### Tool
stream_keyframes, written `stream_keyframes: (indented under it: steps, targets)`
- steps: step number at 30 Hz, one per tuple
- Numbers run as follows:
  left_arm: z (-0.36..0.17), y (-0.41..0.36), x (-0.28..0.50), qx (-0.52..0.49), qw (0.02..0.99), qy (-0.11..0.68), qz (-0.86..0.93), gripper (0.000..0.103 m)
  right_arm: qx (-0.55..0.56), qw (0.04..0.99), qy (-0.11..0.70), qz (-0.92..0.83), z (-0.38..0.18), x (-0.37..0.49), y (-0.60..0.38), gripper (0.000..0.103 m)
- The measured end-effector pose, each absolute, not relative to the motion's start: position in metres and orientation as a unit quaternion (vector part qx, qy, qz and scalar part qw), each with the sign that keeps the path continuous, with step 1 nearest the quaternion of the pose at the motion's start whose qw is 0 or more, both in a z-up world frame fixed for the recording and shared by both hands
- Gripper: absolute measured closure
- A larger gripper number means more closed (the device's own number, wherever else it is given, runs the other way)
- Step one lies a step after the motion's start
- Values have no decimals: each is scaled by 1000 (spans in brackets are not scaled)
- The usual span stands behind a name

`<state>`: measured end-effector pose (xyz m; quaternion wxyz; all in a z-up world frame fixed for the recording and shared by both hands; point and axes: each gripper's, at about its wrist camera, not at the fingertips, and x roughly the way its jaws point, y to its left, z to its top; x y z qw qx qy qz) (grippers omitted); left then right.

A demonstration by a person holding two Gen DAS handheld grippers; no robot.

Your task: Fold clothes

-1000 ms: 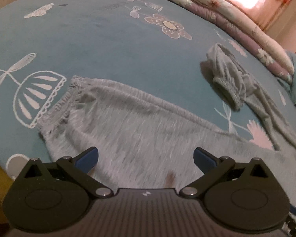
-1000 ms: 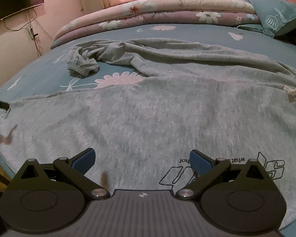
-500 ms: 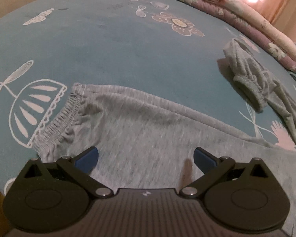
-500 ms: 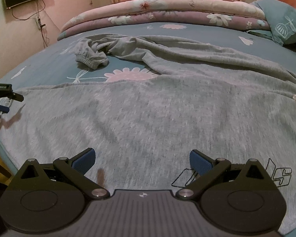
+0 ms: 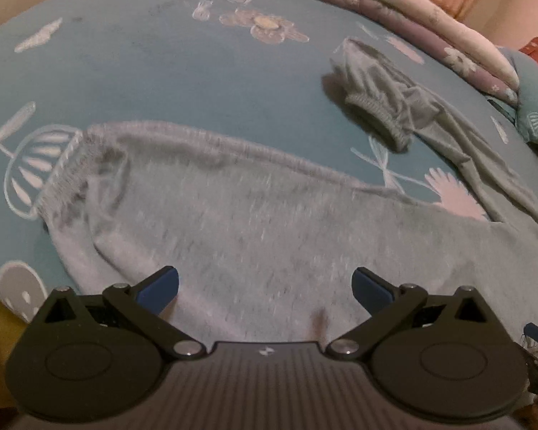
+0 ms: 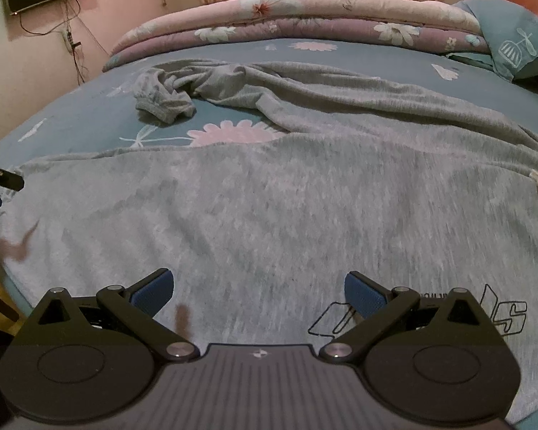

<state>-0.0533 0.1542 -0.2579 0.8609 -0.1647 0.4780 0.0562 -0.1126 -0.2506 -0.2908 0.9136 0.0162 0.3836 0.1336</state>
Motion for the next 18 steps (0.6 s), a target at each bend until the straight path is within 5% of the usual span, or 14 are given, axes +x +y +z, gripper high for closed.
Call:
stream_keyframes:
  steps: [18]
  targets:
    - [-251, 136, -70, -153, 854, 496, 42, 1, -12, 913, 388, 124, -296, -112, -245, 0]
